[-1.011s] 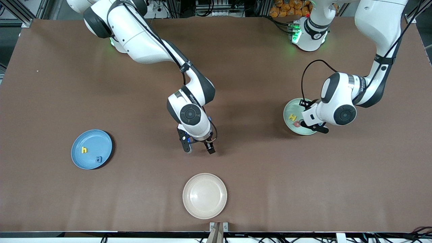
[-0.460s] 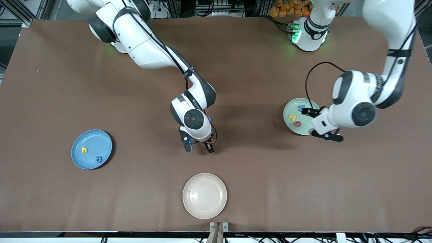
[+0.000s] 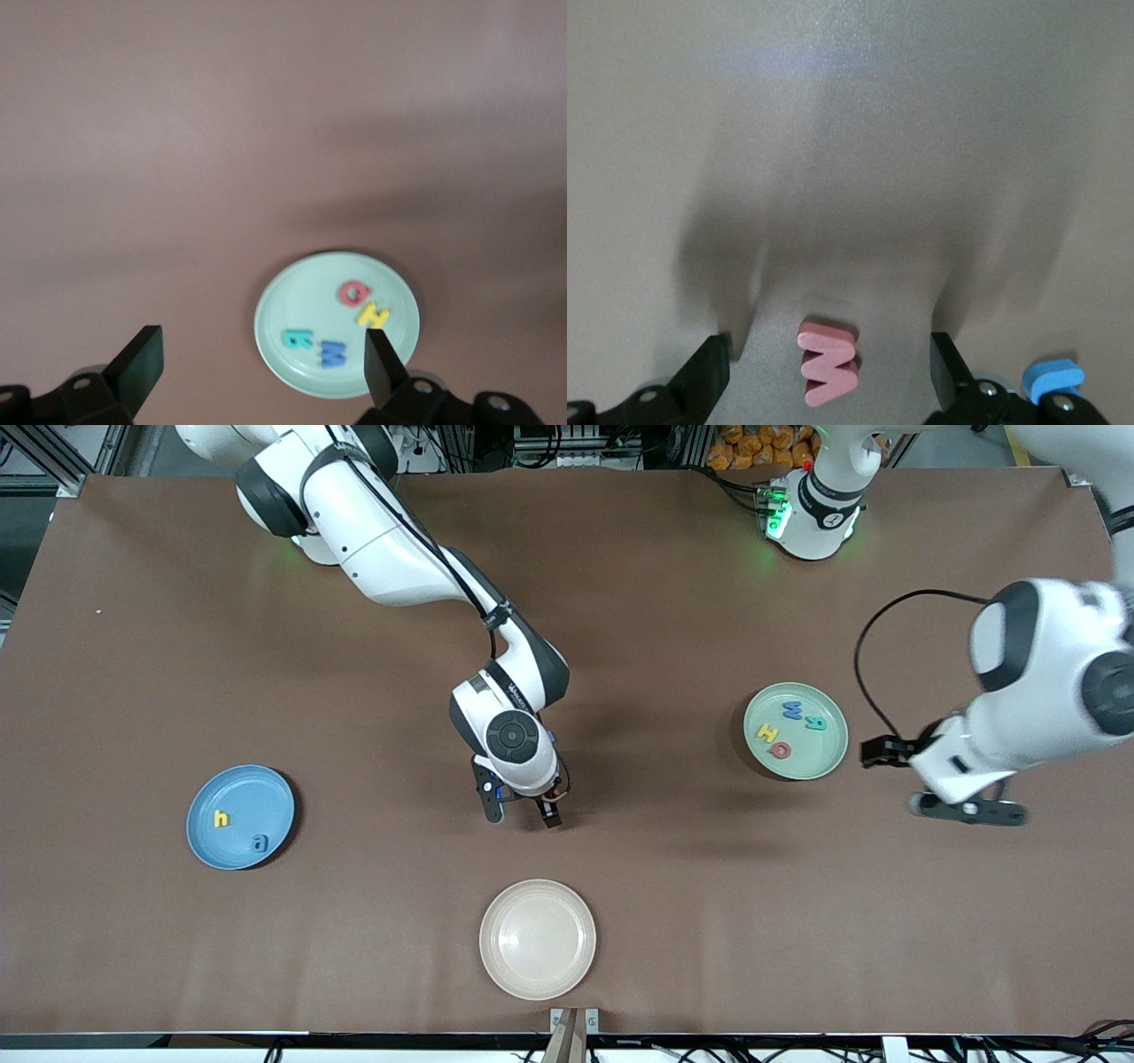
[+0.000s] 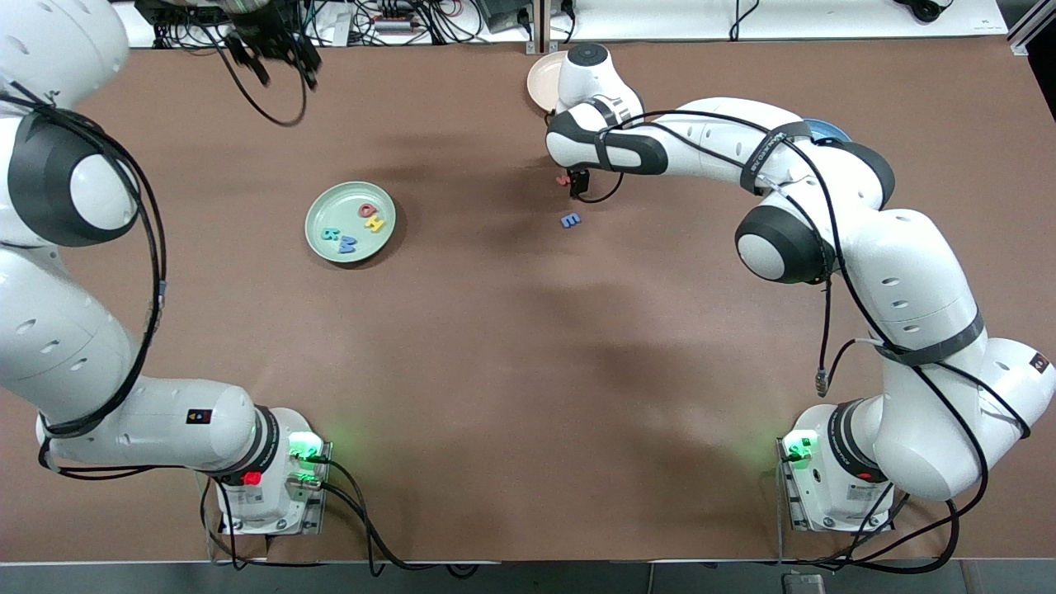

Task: Sort upper and lower case letters into plates
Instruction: 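Lift the pink w with the right gripper while the left gripper withdraws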

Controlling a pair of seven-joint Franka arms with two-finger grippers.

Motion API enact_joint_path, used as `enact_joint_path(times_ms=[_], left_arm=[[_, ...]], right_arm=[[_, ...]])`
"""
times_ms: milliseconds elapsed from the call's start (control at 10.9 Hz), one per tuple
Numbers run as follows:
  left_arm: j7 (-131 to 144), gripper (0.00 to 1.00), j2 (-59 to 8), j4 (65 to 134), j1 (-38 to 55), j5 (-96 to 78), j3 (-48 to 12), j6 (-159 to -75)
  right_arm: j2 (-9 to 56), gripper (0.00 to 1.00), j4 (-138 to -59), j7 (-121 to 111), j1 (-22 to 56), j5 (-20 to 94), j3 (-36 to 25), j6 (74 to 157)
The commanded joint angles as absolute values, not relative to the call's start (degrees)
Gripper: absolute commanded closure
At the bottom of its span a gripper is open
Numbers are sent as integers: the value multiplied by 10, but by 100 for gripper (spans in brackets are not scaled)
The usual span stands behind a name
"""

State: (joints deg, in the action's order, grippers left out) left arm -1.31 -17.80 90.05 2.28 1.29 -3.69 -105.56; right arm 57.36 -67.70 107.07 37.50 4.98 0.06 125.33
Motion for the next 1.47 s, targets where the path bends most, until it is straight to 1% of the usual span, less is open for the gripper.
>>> enact_joint_path(times_ms=[0, 92, 184, 276, 460, 644, 1011, 1103, 1195, 1379], left_arm=[[-11, 0, -154, 829, 31, 7, -24, -1040], [-7, 0, -123, 829, 25, 3, -24, -1037], [-5, 0, -91, 834, 16, 2, -22, -1015], [-5, 0, -80, 832, 15, 3, -23, -1010], [-4, 0, -72, 831, 15, 2, -23, -943], [-5, 0, -72, 829, 15, 1, -25, -902], [20, 0, -71, 829, -10, -55, -24, -862], [19, 0, -71, 829, -11, -49, -24, -854], [17, 0, -70, 829, -12, -44, -24, -853], [16, 0, -62, 829, -11, -35, -22, -847]], right_arm=[[586, 0, -658, 1081, 386, 44, -8, 1247], [586, 0, -658, 1081, 388, 40, -7, 1248], [586, 0, -659, 1082, 389, 39, -7, 1248], [586, 0, -659, 1082, 395, 40, -7, 1249], [586, 0, -659, 1082, 395, 39, -8, 1247], [585, 0, -659, 1081, 395, 26, -8, 1245], [584, 0, -659, 1082, 395, 23, -9, 1245], [584, 71, -658, 1082, 395, 11, -8, 1246], [584, 100, -659, 1082, 395, -6, -8, 1245], [584, 100, -658, 1081, 396, -21, -7, 1245]])
